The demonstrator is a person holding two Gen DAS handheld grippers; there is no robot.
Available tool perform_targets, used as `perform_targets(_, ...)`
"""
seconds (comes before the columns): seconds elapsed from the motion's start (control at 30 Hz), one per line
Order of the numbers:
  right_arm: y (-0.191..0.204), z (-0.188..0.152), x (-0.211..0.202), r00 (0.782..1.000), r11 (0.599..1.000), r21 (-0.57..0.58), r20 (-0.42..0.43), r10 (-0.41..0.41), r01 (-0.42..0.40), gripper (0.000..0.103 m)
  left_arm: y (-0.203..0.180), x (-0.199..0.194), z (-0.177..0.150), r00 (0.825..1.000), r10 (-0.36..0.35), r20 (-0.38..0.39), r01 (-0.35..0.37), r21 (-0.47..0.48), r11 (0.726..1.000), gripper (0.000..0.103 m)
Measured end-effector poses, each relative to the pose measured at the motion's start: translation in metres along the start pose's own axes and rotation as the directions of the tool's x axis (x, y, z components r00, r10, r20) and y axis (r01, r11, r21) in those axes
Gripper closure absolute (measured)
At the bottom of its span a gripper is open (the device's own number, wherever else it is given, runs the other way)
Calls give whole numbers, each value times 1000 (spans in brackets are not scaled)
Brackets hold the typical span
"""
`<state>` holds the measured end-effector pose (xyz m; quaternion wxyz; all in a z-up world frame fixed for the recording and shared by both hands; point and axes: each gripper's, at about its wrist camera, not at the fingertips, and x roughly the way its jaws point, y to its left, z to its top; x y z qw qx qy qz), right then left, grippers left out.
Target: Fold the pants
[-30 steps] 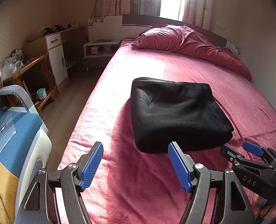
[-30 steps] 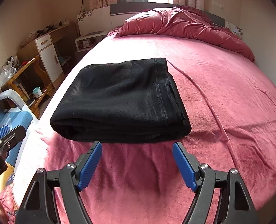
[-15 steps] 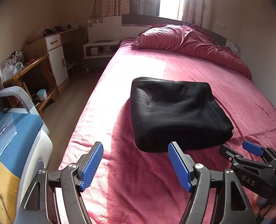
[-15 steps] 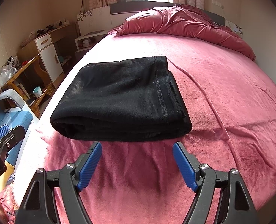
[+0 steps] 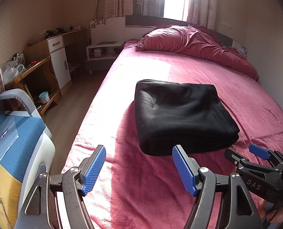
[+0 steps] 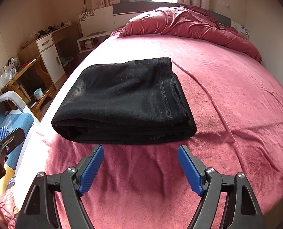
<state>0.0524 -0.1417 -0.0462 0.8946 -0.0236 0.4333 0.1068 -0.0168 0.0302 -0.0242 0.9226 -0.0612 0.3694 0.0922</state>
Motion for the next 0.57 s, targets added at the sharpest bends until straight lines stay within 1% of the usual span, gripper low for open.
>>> perform_targets(0.3,-1,0,1,1000,1000,-2,-2,-1,0,22,-2,1,-1,1000,2,-4,-2,0,1000,29)
perform_targets(0.37,-3,0,2,1000,1000,0,-6,1,-1,22,-1,0,-2,1000,-11,5,11,-2,1000,29)
perform_targets(0.43,-5,-2,4,1000,1000,3,-11,1,-1,22,-1,-3,-2,1000,-8,26,8,-6,1000,31)
perform_targets(0.5,-9,-3,7,1000,1000,14,-20,1,0,22,0,-3,-2,999,-16,30,16,-10,1000,34)
perform_targets(0.57,-14,-6,12,999,1000,29,-34,-4,5,22,0,-1,-2,999,-13,31,13,1,1000,35)
